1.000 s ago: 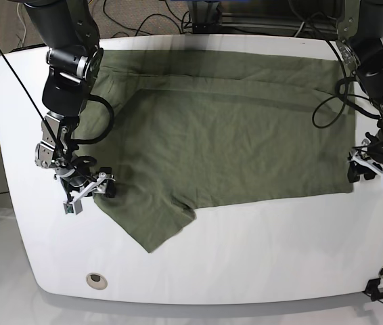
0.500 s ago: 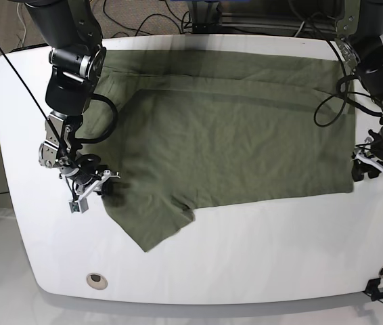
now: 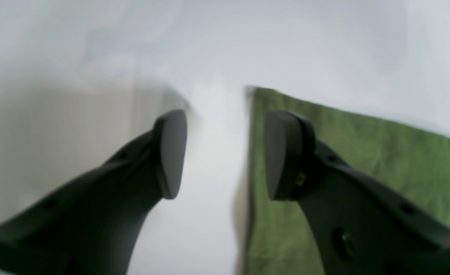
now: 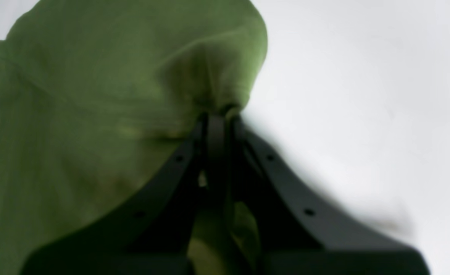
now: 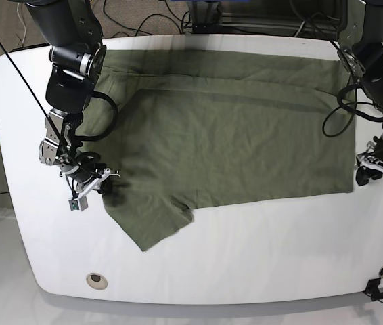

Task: Fold the T-shirt properly
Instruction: 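Close both grippers on the shirt's side edges near the hem, then lift the hem with both grippers and fold it toward the shoulder edge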

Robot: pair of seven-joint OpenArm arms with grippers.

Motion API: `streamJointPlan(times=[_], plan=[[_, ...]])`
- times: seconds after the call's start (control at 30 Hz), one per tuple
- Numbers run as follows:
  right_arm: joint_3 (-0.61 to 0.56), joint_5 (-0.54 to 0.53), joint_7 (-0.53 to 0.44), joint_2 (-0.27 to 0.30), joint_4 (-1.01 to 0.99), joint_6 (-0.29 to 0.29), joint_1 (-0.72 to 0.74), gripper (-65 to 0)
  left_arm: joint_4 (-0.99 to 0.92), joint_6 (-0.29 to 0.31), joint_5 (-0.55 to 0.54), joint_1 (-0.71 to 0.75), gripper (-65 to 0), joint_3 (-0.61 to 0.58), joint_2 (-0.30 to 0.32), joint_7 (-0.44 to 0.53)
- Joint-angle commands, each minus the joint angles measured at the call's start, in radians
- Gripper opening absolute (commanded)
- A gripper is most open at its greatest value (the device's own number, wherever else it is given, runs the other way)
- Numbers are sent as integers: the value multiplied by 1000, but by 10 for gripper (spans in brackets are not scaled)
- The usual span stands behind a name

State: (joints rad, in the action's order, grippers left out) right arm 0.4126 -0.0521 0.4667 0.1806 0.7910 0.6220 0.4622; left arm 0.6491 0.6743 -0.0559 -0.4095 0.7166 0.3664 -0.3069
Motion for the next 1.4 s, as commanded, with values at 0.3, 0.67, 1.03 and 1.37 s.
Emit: streamJointPlan(times=[0.3, 0.67, 1.03, 1.37], plan=[[1, -9, -10, 24, 18, 9, 22, -650, -41, 3, -14, -33, -343, -4, -14, 13], [1, -9, -10, 27, 20, 9, 10, -650, -35, 9, -14, -32, -343, -21, -74, -10], [1, -9, -10, 27, 20, 9, 2, -650, -33, 24, -14, -30, -348, -21, -74, -24], [1, -9, -10, 24, 20, 9, 2, -650, -33, 24, -14, -29, -417, -21, -74, -24]])
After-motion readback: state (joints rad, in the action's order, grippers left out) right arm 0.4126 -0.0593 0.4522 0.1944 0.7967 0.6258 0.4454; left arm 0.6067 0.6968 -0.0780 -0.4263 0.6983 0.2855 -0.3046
